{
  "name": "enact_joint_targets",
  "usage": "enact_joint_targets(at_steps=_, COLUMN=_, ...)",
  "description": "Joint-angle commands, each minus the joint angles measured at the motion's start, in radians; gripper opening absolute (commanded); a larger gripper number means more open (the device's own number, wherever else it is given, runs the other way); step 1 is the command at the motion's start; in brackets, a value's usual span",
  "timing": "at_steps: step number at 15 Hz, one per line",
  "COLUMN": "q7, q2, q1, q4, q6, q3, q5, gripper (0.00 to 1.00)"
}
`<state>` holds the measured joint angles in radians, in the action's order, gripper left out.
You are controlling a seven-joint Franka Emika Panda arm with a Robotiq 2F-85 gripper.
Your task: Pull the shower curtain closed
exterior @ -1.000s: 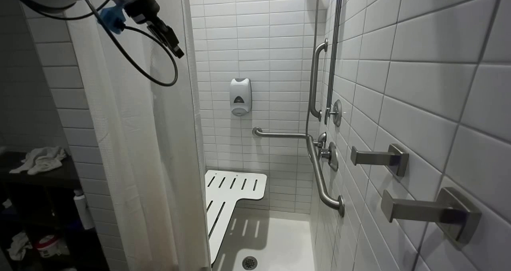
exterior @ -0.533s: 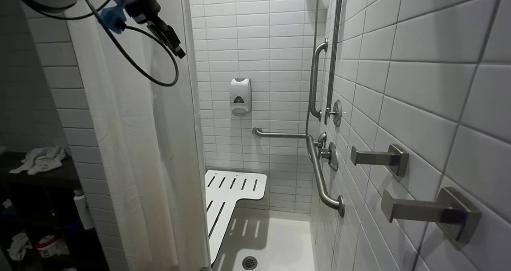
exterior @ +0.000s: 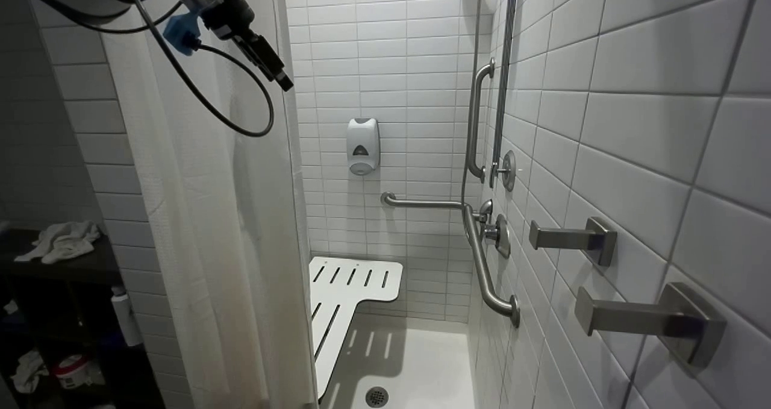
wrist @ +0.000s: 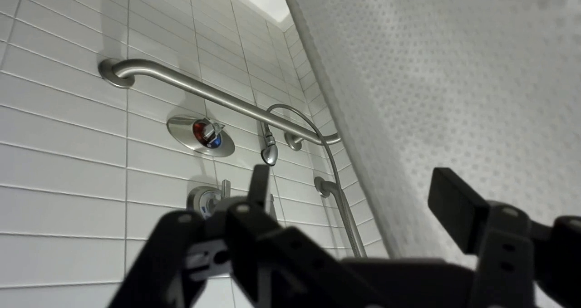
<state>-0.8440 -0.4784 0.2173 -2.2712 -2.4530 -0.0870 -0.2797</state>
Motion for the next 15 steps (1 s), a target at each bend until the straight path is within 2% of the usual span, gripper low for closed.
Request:
enact_joint_targets(at_steps=1, q7=-0.049, q2=0.044, q1=0.032, q4=0.037, q6=0.005, q3=-0.021, q5=-0.004, gripper=1.0)
enact_joint_targets(at_steps=2, q7=-0.05, q2=0.046, q1=0.031, q4=0.038, q6=0.011, q3=-0.019, q5=-0.002, gripper=1.0)
enact_joint_targets(at_steps=3, q7=-0.053, q2=0.05, q1=0.029, q4=0.037, q6=0.005, q3=-0.017, q5=-0.002, gripper=0.75)
enact_joint_targets(at_steps=4, q7=-0.055, q2=0.051, q1=0.028, q4=0.035, q6=0.005, q3=-0.016, q5=-0.004, gripper=0.75)
enact_joint_targets(at_steps=5, q7=-0.056, q2=0.053, q1=0.027, q4=0.033, q6=0.002, q3=-0.015, q5=-0.003, gripper=0.7)
enact_joint_targets(at_steps=13, q7=-0.045, q2=0.043, q1=0.02, q4=0.016, q6=-0.001, q3=-0.003, q5=0.002, gripper=0.05)
enact_joint_targets(at_steps=15, q7=-0.044, q2=0.037, q1=0.02, q4=0.01, q6=-0.006, q3=-0.002, q5=0.003, gripper=0.0)
